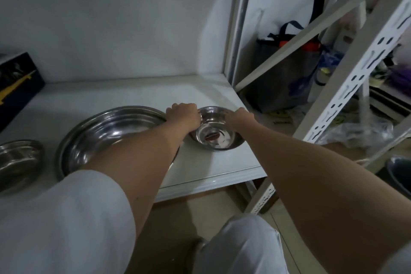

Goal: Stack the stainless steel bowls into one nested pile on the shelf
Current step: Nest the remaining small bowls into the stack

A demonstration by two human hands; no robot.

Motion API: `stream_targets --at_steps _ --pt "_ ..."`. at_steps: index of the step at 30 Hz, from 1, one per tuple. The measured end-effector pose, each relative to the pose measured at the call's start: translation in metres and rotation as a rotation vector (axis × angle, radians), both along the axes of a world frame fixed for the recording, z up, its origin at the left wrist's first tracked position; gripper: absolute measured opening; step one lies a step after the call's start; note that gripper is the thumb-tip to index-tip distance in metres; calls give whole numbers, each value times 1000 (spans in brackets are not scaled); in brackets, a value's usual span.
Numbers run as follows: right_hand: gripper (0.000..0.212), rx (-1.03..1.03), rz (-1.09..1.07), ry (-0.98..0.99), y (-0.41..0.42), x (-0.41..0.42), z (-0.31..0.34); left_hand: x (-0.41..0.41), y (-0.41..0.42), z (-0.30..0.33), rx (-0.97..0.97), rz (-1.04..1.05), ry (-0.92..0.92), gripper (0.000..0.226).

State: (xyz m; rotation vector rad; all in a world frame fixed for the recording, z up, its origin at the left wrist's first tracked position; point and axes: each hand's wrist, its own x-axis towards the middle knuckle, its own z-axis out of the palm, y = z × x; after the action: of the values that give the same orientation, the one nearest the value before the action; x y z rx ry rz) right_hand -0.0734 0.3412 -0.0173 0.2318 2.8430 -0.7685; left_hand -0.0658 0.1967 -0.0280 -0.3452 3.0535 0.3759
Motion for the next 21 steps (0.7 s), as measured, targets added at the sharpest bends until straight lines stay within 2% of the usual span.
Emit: stream_targets --at_steps 3,6,12,16,21 --pt "39 -51 -18 -15 7 -3 -7 -5 6 -11 -18 -1 -6 34" --pt "34 -60 -37 11 11 -7 -7 -9 7 -9 71 31 84 35" --pt "35 -119 -41 73 -8 -8 30 -11 -13 32 207 121 220 32" --pt "14 -135 28 158 -35 2 59 7 -42 60 260 188 299 36" --pt "26 -145 123 227 -78 24 82 46 -87 82 284 270 368 34"
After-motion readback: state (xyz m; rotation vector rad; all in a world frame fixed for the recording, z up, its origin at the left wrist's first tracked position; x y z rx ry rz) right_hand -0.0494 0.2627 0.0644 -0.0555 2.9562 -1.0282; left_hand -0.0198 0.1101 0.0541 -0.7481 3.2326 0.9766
